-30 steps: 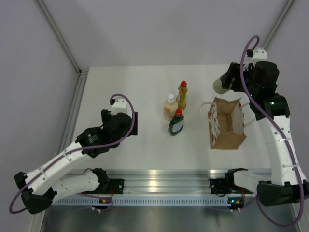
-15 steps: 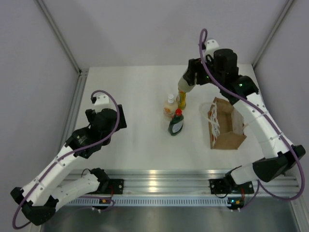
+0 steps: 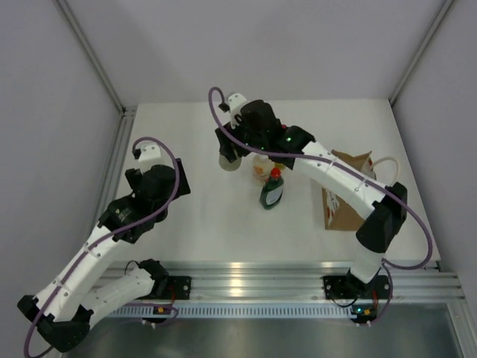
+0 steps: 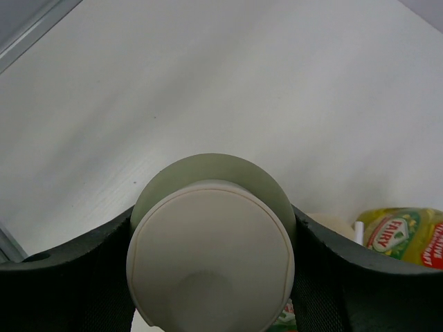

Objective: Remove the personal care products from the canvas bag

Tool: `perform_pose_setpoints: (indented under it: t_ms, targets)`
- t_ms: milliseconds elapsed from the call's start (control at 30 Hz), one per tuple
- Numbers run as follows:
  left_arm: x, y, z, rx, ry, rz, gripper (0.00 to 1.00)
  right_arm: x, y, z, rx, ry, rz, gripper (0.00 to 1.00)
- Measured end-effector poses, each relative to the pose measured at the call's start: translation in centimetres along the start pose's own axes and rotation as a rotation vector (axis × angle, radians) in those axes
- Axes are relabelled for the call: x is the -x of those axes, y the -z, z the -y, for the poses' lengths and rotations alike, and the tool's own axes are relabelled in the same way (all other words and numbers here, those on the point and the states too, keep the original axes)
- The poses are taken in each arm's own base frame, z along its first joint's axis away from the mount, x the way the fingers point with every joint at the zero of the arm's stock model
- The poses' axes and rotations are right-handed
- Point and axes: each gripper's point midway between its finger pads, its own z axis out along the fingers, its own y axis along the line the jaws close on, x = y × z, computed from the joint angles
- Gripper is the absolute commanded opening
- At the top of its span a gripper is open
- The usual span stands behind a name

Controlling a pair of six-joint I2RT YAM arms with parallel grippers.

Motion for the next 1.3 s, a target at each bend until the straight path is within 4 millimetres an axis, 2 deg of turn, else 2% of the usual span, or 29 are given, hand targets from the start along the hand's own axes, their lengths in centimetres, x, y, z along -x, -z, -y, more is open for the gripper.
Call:
perform_pose_setpoints:
  t_ms: [133,233,500,567,767,867,900,933,1033,1200,1300]
  targets:
    - [0.7,0.6,-0.7,0.003,0.041,0.032,0.98,-1.9,-2.5,-2.5,0.042,0.049,-0.011,0.00]
    - [1.5,1.3,-1.4,0.003,0.085,0.067,0.98,-3.5,-3.8,-3.5,0.063,0.060,-0.004,0.00]
    - [2.7,2.6,-2.8,0.008,0.164,0.131,0.98,-8.0,-9.1,-3.9,0.075,0.070,-0.044,0.00]
    - [2.8,2.7,-2.9,0.009,0.170,0.137,0.98,-9.7,-10.6,-3.9,0.074,0.071,-0.075,0.00]
    - [2.8,2.7,-2.9,0.012,0.172,0.137,0.98,-14.0,-13.3,-4.0,0.082,0.073,-0.134,0.05]
    - [2.7,2.5,-2.8,0.015,0.166,0.132,0.98,-13.7,-13.7,-4.4,0.095,0.076,-0.112,0.18]
    - [2.6,2.5,-2.8,0.017,0.164,0.129,0.98,-13.7,-13.7,-4.6,0.098,0.077,-0.108,0.25]
    - [2.6,2.4,-2.7,0.018,0.160,0.126,0.98,-13.7,-13.8,-4.7,0.100,0.079,-0.106,0.39]
    - [2.4,2.2,-2.5,0.020,0.152,0.117,0.98,-13.8,-13.9,-5.1,0.106,0.089,-0.093,0.59]
    - [2.2,1.9,-2.3,0.019,0.142,0.105,0.98,-13.8,-13.8,-6.0,0.111,0.110,-0.082,0.67]
    - [2.2,1.9,-2.3,0.019,0.142,0.104,0.98,-13.9,-13.8,-6.4,0.112,0.131,-0.077,0.81]
